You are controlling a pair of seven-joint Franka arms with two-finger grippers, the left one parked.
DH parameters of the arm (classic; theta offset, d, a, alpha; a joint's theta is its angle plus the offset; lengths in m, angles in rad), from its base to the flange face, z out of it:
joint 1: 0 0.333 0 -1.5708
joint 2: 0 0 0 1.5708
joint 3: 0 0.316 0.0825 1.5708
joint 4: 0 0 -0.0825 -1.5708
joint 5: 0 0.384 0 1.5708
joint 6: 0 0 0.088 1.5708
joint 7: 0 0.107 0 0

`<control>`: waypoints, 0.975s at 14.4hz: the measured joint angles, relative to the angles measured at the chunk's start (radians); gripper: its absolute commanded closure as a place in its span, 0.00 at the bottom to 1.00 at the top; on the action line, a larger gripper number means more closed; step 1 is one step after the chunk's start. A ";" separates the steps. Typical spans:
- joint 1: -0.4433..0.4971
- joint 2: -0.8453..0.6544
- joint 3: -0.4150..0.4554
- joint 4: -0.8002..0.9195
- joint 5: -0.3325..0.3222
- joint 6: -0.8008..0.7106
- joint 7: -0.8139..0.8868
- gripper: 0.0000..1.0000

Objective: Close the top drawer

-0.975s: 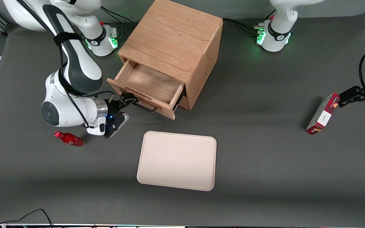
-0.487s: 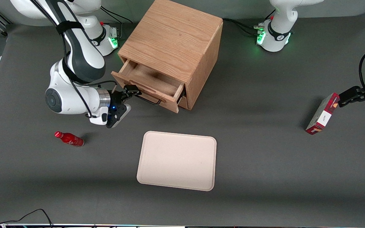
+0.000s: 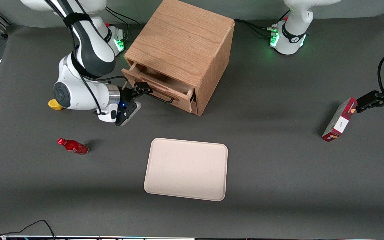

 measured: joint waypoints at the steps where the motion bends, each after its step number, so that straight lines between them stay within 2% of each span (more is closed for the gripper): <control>1: 0.000 -0.005 0.010 -0.004 0.005 0.004 0.006 0.00; 7: 0.000 -0.041 0.060 -0.072 0.051 0.066 0.019 0.00; 14: -0.001 -0.093 0.065 -0.138 0.100 0.113 0.023 0.00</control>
